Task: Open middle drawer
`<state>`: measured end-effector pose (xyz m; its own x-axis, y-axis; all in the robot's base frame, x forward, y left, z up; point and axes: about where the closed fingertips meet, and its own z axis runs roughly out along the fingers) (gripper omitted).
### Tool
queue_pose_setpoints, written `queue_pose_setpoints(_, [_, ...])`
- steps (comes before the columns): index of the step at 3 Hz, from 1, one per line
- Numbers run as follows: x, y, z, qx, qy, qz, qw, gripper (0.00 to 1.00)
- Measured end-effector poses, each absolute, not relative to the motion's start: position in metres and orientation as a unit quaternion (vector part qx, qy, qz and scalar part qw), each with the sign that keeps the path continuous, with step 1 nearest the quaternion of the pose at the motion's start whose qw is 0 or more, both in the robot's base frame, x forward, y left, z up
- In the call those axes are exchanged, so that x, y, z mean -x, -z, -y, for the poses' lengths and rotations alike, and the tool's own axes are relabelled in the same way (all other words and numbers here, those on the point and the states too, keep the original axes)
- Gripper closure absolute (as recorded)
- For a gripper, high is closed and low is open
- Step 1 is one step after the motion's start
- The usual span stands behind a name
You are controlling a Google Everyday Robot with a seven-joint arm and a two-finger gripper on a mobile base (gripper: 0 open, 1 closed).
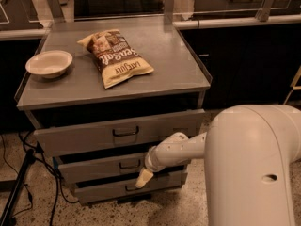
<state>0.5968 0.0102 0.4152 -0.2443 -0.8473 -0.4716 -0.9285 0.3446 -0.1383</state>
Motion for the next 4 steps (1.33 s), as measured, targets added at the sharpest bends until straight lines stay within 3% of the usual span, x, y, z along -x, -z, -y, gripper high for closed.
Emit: queue_pose_setpoints(4, [-0.558,-0.403,-0.013,0.587,-0.100,-0.781,0.189,0.00])
